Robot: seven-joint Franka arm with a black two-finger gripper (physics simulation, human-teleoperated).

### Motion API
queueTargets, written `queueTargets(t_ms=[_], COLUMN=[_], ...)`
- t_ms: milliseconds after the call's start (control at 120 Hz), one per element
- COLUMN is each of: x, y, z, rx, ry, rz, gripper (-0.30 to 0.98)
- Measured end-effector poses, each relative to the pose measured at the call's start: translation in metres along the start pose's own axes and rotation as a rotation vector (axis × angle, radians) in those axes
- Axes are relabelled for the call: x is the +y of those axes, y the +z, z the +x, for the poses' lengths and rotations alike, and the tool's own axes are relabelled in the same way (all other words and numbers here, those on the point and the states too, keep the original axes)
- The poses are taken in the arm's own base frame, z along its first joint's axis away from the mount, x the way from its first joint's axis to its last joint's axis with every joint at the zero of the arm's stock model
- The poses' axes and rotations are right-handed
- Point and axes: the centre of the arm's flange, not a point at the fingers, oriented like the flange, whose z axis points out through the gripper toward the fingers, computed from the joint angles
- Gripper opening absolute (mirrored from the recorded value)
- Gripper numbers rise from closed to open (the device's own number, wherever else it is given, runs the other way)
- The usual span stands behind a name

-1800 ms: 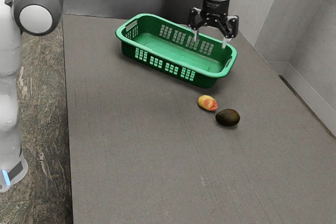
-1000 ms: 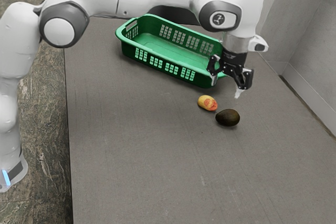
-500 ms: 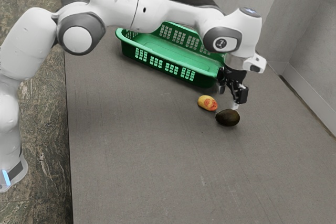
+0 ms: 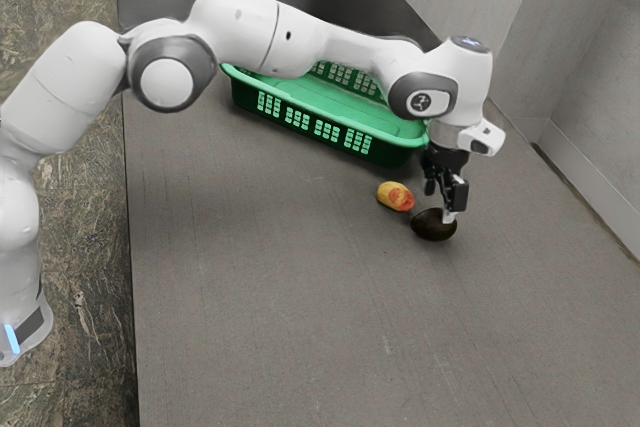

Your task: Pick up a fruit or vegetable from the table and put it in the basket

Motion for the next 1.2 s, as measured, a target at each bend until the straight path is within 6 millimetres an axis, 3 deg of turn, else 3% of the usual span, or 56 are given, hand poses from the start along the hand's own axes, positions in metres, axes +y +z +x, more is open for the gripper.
queueTargets(t_ms=[225,533,683,875,942,1025,1083,1200], x=[-0.004,-0.016,-0.014,-0.014,-0.012,-0.021,-0.043,-0.107], y=[0.025,0.044,0.041,0.031,0.008,-0.054,-0.092,-0.151], z=[0.004,0.004,0.005,0.007,0.007,0.005,0.000,-0.016], rx=[-0.009,-0.022,-0.010,0.010,0.041,0.122,0.170,0.242], ry=[0.043,0.069,0.080,0.086,0.089,0.075,0.042,-0.055], rz=[-0.020,-0.029,-0.027,-0.016,-0.002,0.034,0.062,0.110], gripper=[0.68,0.65,0.40,0.34,0.34,0.35,0.35,0.36])
